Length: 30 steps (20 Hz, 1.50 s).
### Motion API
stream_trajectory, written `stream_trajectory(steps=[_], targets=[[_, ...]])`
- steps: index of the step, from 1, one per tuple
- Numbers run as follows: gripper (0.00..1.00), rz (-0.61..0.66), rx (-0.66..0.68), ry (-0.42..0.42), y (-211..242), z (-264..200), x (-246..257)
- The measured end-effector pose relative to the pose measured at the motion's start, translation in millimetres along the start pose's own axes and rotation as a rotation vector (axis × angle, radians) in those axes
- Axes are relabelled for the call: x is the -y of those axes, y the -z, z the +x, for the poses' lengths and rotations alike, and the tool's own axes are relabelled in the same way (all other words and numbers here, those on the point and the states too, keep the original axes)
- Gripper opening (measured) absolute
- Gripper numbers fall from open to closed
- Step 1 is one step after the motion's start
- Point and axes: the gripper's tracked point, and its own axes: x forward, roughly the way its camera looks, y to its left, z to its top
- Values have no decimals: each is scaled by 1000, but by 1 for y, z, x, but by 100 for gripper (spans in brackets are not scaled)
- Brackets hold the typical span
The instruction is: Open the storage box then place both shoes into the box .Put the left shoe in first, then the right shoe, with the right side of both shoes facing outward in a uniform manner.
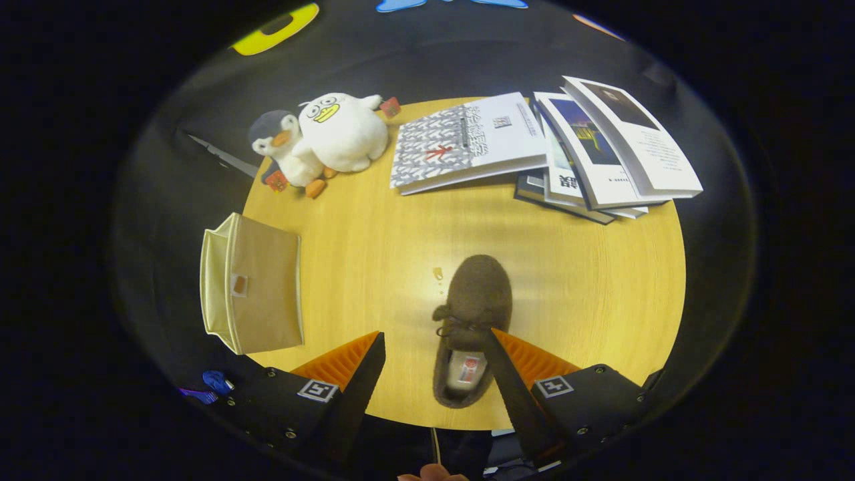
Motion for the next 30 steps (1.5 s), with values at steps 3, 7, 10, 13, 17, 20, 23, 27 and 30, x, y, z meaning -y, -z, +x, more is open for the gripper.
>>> stream_trajectory(steps=[3,7,10,13,17,20,23,27,30], targets=[[92,24,-43,22,19,13,26],[92,13,-105,40,41,30,45],[92,-1,-140,54,49,45,54],[92,-14,-169,61,51,61,58],[88,-16,-190,56,48,80,62],[66,-4,-219,25,52,92,57],[17,-15,-220,50,55,98,64],[1,-66,-184,65,50,95,65],[0,-62,-163,67,48,89,62]])
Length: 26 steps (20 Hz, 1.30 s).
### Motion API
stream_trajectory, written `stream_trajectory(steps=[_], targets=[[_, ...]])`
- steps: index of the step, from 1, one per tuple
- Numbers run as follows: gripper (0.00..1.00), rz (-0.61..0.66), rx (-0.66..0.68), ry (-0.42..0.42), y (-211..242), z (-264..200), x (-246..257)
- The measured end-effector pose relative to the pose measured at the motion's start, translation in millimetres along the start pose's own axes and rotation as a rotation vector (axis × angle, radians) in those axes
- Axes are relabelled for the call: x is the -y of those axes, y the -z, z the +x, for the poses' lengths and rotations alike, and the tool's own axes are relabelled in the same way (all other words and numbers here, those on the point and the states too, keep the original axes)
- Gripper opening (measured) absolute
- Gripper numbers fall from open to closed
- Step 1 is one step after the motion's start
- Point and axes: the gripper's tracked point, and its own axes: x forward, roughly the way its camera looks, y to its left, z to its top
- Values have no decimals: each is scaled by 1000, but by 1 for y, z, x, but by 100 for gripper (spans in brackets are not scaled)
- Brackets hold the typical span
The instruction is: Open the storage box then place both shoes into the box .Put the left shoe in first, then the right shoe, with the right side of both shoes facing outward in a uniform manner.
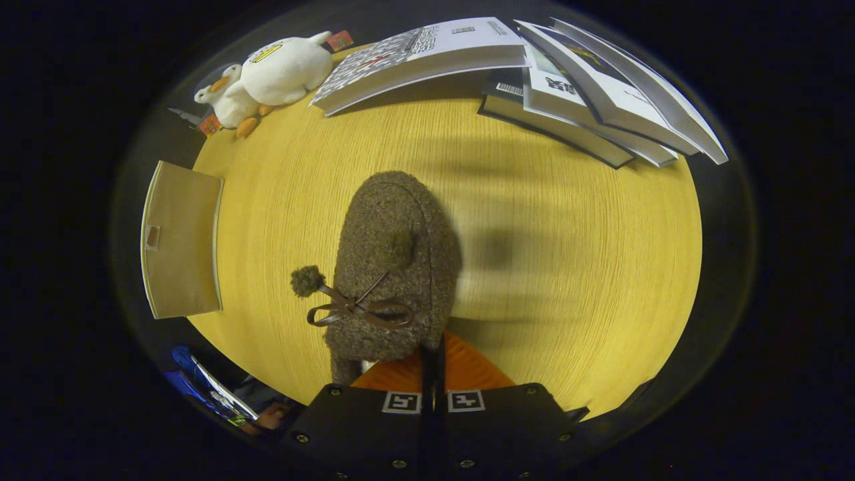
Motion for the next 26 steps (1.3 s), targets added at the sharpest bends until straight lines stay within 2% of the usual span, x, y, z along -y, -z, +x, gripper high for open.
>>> stream_trajectory(steps=[9,12,15,22,26], targets=[[0,-37,77,-91,-12,-75,-59],[0,-89,107,-124,-19,-103,-93],[0,-176,140,-112,-26,-124,-124],[0,-321,169,-175,-42,-144,-218],[0,-387,149,-251,-50,-148,-279]])
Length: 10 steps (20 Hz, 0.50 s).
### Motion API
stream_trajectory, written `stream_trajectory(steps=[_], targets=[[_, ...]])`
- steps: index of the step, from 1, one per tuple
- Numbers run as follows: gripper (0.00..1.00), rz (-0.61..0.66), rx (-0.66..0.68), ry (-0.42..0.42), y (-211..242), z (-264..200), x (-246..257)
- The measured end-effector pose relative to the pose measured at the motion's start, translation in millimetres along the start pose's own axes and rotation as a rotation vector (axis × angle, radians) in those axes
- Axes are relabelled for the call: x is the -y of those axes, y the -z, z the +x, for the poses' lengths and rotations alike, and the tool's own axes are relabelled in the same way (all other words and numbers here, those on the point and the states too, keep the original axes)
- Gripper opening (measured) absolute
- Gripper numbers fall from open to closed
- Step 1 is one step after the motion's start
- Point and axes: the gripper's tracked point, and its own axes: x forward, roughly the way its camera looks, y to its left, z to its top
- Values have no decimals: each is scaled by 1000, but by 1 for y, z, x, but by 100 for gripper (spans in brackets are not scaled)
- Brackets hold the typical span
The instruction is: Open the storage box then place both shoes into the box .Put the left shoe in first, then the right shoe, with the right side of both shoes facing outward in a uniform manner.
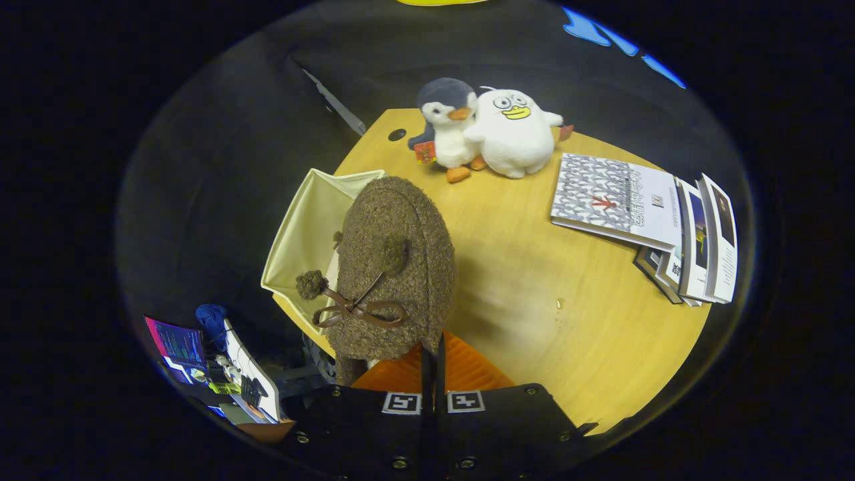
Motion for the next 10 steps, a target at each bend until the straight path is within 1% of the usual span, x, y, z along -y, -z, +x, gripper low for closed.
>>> stream_trajectory(steps=[3,7,10], targets=[[0,-63,3,-28,-28,11,-35],[0,-104,-2,-62,-66,31,-77],[0,-133,-15,-58,-89,56,-100]])
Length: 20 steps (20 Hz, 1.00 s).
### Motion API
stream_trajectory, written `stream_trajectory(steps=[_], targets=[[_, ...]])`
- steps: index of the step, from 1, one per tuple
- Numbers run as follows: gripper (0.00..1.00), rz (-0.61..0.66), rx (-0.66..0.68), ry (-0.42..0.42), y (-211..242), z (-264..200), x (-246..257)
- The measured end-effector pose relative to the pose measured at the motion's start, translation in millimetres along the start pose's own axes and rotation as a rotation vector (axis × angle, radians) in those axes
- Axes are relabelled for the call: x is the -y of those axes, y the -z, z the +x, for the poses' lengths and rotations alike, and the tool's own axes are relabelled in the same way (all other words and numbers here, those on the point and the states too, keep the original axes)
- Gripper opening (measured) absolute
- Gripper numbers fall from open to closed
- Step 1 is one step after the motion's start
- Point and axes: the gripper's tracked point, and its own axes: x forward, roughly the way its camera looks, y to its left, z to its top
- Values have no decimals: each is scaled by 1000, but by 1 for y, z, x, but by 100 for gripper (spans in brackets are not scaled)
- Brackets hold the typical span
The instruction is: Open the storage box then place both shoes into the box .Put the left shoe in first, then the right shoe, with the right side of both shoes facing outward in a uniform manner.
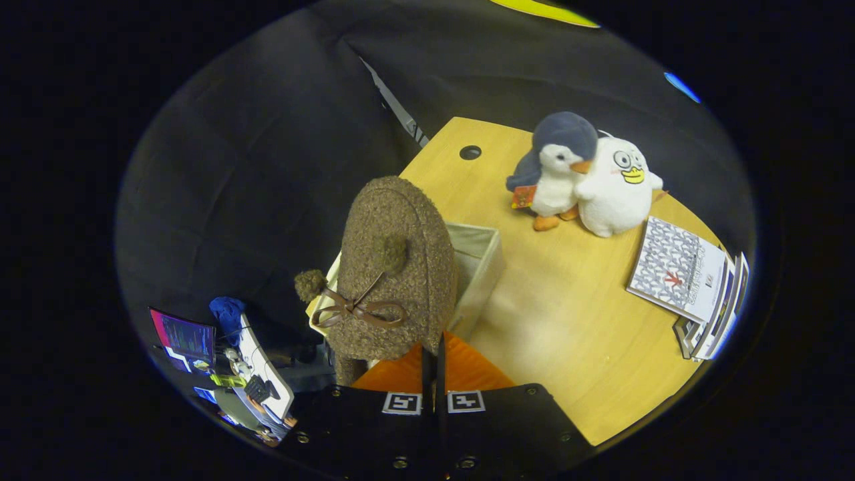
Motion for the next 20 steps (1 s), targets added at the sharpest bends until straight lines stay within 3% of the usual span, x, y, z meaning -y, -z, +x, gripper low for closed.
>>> stream_trajectory(steps=[8,12,14,16,17,18,20], targets=[[0,-47,-125,53,-4,86,-28],[1,-66,-166,128,8,118,-22],[1,-51,-174,114,12,123,-25],[8,-45,-139,74,7,116,-35],[18,-60,-106,73,1,105,-34],[29,-74,-67,85,-5,94,-30],[65,-81,2,107,-8,75,-23]])
